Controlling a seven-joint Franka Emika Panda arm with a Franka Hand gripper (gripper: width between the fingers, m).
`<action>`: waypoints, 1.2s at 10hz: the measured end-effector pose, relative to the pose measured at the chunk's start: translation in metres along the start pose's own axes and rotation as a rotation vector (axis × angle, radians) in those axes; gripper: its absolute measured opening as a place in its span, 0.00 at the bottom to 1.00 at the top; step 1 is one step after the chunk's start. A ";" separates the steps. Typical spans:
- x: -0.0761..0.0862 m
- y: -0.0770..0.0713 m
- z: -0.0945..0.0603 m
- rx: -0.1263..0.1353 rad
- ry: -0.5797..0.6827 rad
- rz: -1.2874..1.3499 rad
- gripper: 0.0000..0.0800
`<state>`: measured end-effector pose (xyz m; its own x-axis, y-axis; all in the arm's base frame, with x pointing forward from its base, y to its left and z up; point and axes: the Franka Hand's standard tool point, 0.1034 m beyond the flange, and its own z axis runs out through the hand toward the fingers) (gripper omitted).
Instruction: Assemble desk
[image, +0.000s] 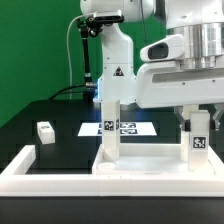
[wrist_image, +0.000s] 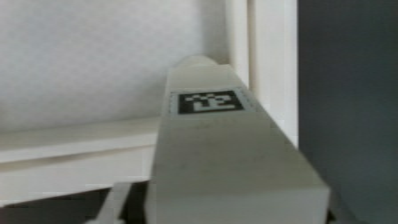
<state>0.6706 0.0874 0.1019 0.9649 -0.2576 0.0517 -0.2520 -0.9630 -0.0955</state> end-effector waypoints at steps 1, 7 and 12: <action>0.000 0.002 0.000 -0.008 0.001 0.065 0.36; 0.006 0.026 -0.003 -0.097 0.013 0.481 0.38; 0.017 0.045 -0.028 -0.077 0.023 0.460 0.53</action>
Offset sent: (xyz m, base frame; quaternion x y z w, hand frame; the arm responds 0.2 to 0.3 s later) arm 0.0284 0.0120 0.0052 -0.0193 0.0100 0.3097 0.9506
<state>0.6733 0.0377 0.1263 0.7496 -0.6604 0.0436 -0.6592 -0.7509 -0.0401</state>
